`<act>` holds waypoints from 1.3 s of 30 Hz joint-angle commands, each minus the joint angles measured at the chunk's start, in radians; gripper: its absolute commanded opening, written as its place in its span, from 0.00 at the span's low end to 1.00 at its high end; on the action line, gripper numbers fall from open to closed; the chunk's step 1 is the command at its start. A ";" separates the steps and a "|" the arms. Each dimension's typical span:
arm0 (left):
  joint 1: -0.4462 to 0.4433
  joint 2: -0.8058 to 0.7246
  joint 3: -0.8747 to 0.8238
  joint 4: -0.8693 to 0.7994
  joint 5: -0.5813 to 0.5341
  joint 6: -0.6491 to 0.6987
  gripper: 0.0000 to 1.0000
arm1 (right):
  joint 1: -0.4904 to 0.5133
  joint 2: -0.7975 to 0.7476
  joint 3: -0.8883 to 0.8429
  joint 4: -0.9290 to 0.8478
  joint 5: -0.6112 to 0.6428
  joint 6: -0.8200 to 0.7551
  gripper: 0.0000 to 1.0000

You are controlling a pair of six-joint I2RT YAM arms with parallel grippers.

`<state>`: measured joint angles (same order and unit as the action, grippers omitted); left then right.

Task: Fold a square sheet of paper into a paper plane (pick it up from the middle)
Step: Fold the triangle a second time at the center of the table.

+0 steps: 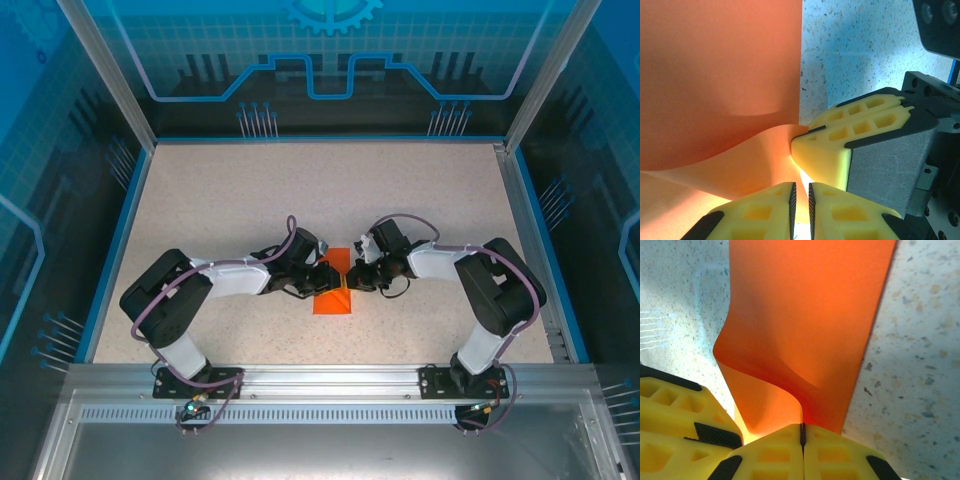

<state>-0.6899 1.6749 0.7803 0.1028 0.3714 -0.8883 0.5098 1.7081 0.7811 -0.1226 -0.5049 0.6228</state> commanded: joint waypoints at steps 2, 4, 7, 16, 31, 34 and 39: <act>0.005 0.022 0.002 -0.007 0.017 0.004 0.17 | -0.007 0.016 0.024 -0.033 0.027 -0.020 0.05; 0.004 0.028 0.005 -0.008 0.019 0.007 0.17 | -0.007 0.016 0.024 -0.037 0.034 -0.021 0.05; 0.005 0.038 0.011 -0.009 0.021 0.006 0.17 | -0.007 0.016 0.028 -0.043 0.040 -0.023 0.06; 0.004 0.052 0.016 -0.015 0.019 0.011 0.16 | -0.007 0.021 0.037 -0.054 0.052 -0.027 0.06; 0.004 0.073 0.022 -0.021 0.021 0.013 0.16 | -0.006 0.039 0.052 -0.077 0.067 -0.025 0.06; 0.005 0.079 0.025 -0.026 0.020 0.015 0.16 | -0.007 0.038 0.050 -0.078 0.072 -0.025 0.06; 0.005 0.085 0.025 -0.031 0.015 0.014 0.16 | -0.008 0.033 0.049 -0.081 0.076 -0.025 0.06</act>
<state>-0.6899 1.7432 0.7830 0.1020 0.3717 -0.8875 0.5098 1.7329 0.8120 -0.1707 -0.4488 0.6086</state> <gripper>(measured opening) 0.164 0.065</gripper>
